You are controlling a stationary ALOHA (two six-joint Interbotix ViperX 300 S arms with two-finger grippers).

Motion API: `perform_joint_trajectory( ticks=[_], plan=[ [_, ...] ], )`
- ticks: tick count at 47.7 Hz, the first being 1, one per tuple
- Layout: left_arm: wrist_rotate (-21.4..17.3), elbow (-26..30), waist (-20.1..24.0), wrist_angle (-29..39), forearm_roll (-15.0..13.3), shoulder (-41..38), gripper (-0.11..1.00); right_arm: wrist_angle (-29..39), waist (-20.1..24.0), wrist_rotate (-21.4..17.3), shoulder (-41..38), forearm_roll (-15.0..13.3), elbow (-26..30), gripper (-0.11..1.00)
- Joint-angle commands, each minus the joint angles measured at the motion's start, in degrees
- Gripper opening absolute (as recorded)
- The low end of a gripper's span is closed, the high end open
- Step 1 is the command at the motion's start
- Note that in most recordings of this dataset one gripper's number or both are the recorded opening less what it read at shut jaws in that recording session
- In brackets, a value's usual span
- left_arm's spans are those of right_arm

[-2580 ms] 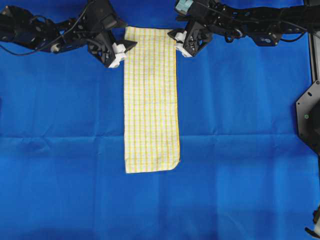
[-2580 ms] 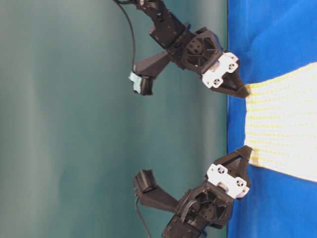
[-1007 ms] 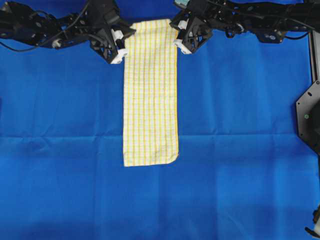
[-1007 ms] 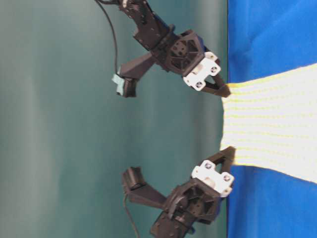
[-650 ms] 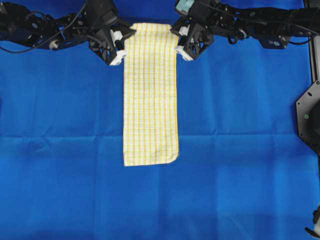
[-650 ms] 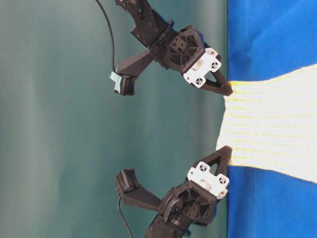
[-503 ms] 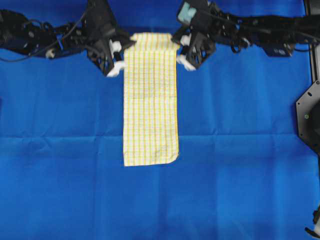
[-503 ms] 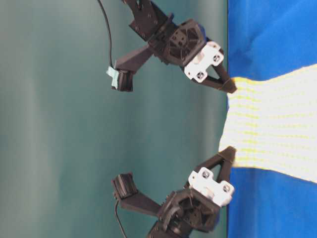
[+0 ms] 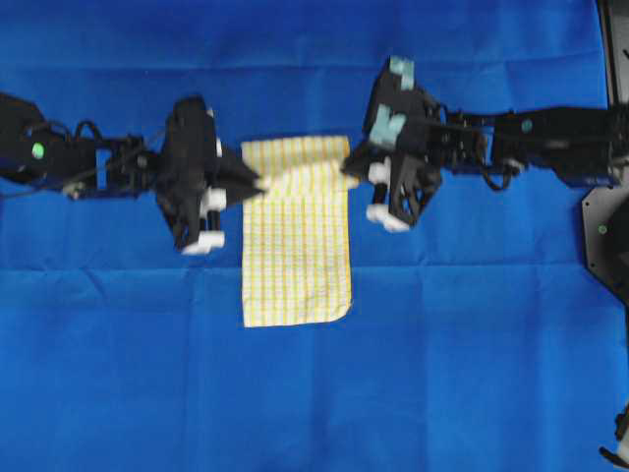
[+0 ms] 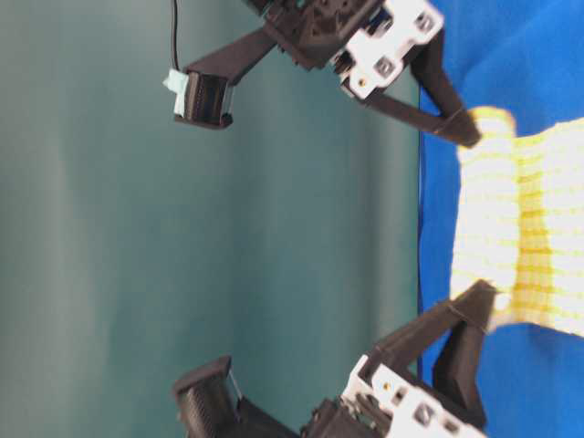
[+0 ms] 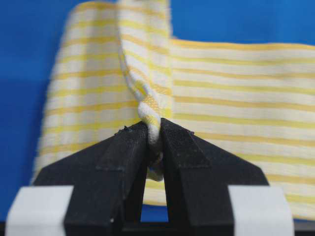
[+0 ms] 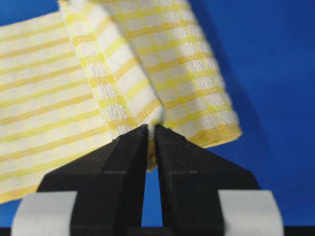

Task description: Fold the yellow towel.

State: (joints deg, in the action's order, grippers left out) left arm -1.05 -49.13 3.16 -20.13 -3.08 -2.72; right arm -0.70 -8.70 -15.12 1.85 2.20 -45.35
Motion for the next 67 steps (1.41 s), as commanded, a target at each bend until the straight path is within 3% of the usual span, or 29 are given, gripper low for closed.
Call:
perform_joint_trajectory(
  ticks=[1,20,53,56,62,67],
  plan=[
    [0.62,-0.09,-2.99,-0.44,-0.09,1.85,0.05,-0.62,3.08,-0.7,1.23,0.18,0.26,0.05],
    [3.87,0.18,-13.36,-0.44,-0.09,1.41,0.05,-0.53,13.89,-3.69,1.05,0.18,0.35,0.05],
    [3.96,1.67,-13.54,0.18,-0.09,-2.55,0.06,-0.79,15.12,-3.69,-2.72,0.09,2.81,0.05],
    [3.87,1.49,-13.54,0.18,-0.09,-2.55,0.12,-0.7,15.12,-3.69,-2.99,0.09,3.08,0.05],
    [3.78,1.32,-13.54,0.18,-0.09,-2.37,0.39,-0.79,15.29,-3.69,-3.08,0.09,3.43,0.06],
    [3.43,1.32,-13.54,0.26,-0.09,-2.11,0.55,-0.53,15.38,-3.69,-2.9,0.09,3.69,0.2]
  ],
)
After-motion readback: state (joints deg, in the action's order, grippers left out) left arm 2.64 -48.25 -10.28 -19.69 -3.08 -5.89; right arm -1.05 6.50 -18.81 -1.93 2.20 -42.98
